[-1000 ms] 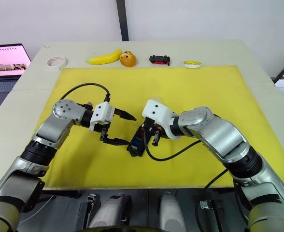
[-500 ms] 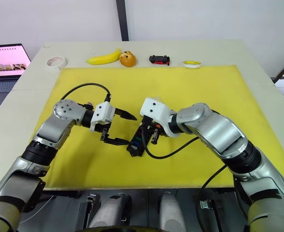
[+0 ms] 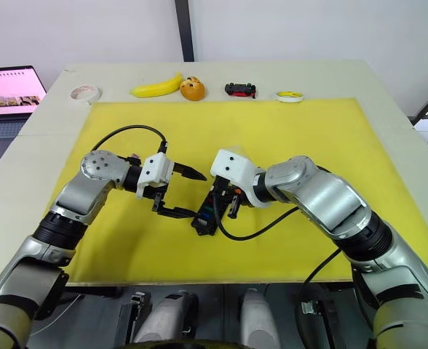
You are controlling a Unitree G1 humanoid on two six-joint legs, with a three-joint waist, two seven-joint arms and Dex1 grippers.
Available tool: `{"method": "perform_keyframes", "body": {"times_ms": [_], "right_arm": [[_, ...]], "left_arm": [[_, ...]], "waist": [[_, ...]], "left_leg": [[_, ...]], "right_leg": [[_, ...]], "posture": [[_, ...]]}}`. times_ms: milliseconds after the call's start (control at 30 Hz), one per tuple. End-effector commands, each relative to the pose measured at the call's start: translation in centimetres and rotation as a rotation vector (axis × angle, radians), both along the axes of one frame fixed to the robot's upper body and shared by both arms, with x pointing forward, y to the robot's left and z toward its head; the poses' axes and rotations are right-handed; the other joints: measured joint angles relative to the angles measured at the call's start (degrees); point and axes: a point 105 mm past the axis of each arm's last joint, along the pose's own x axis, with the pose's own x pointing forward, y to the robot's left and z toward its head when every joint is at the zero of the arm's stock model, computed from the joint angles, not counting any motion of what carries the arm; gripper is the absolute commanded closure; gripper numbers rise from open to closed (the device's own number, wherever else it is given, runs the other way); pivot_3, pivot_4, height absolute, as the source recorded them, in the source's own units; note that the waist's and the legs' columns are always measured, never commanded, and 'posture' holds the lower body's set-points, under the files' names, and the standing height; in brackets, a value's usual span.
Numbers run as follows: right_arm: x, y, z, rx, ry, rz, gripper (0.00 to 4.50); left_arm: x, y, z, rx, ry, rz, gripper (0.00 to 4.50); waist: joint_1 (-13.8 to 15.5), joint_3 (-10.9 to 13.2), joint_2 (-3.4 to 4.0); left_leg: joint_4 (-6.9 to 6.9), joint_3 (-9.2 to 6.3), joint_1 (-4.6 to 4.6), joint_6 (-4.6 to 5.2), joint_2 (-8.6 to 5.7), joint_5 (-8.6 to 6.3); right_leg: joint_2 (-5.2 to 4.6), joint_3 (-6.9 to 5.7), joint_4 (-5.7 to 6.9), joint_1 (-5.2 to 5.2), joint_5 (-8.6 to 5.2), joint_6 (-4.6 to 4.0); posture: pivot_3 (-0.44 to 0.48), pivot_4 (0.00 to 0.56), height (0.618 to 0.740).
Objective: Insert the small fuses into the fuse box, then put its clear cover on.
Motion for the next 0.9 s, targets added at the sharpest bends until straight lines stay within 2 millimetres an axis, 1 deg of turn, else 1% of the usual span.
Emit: {"method": "perform_keyframes", "body": {"times_ms": [33,233,333,400,433,600,733,767,833,900], "right_arm": [[0.1,0.0,0.5,0.011,-0.013,-0.010,4.29],[0.0,0.0,0.9,0.034,-0.016,-0.011,4.29],[-0.3,0.2,1.5,0.063,-0.033,0.007,3.48],[-0.3,0.2,2.0,0.080,-0.051,0.009,2.44],[-0.3,0.1,2.1,0.085,-0.052,0.009,2.03],[-0.7,-0.3,2.3,0.096,-0.060,0.026,2.03],[-0.8,-0.4,3.4,0.226,-0.095,0.049,2.03],[-0.8,-0.5,3.5,0.297,-0.099,0.054,2.03],[-0.6,-0.8,3.0,0.396,-0.095,0.032,2.58],[-0.5,-0.9,2.5,0.429,-0.108,0.030,3.38]], "left_arm": [[-0.1,0.0,0.7,-0.017,-0.037,-0.006,0.00],[-0.1,0.1,0.7,-0.014,-0.039,-0.004,0.00],[0.0,0.2,0.7,-0.010,-0.041,-0.005,0.00],[0.0,0.2,0.6,-0.009,-0.041,-0.006,0.00],[0.0,0.2,0.6,-0.008,-0.041,-0.007,0.00],[-0.1,0.2,0.6,-0.006,-0.042,-0.010,0.00],[-0.2,0.2,0.7,-0.006,-0.040,-0.012,0.00],[-0.2,0.2,0.7,-0.005,-0.038,-0.014,0.00],[-0.3,0.2,0.7,-0.005,-0.033,-0.018,0.00],[-0.4,0.2,0.7,-0.005,-0.031,-0.019,0.00]], "waist": [[0.0,0.0,0.00],[0.0,0.0,0.00],[0.0,0.0,0.00],[0.0,0.0,0.00],[0.0,0.0,0.00],[0.0,0.0,0.00],[0.1,0.0,0.00],[0.1,0.0,-0.01],[0.1,0.0,-0.02],[0.0,0.0,-0.01]], "left_leg": [[0.00,0.00,0.00,0.00,0.00,0.00],[0.00,0.00,0.00,-0.01,0.00,0.00],[0.00,0.00,0.00,0.00,0.00,0.00],[0.00,0.00,0.00,0.01,0.00,0.00],[0.00,0.00,-0.01,0.00,0.00,0.00],[0.00,0.00,-0.01,0.01,0.00,0.00],[0.00,0.00,-0.01,0.01,0.00,0.00],[0.00,0.01,-0.01,0.01,0.00,-0.01],[0.00,0.00,-0.01,0.02,0.00,-0.01],[0.00,0.00,0.00,0.01,0.00,-0.01]], "right_leg": [[0.00,0.00,0.00,0.00,0.00,0.00],[0.00,0.00,0.00,0.00,0.00,0.00],[0.00,0.00,0.00,0.00,0.00,0.00],[0.00,0.00,0.00,0.00,0.00,0.00],[0.00,0.00,0.00,0.00,0.00,0.00],[0.00,0.00,0.00,-0.01,0.00,0.00],[0.00,0.00,0.00,-0.01,0.00,0.00],[0.00,0.00,0.00,-0.01,0.00,0.00],[0.00,-0.01,0.00,0.02,0.00,0.00],[0.00,0.00,0.00,0.03,0.00,0.00]], "posture": [[0.000,0.150,0.740],[0.000,0.150,0.740],[0.000,0.150,0.740],[0.000,0.150,0.740],[0.000,0.150,0.740],[0.000,0.150,0.740],[0.000,0.150,0.740],[0.000,0.150,0.740],[0.000,0.150,0.740],[0.000,0.150,0.740]]}}
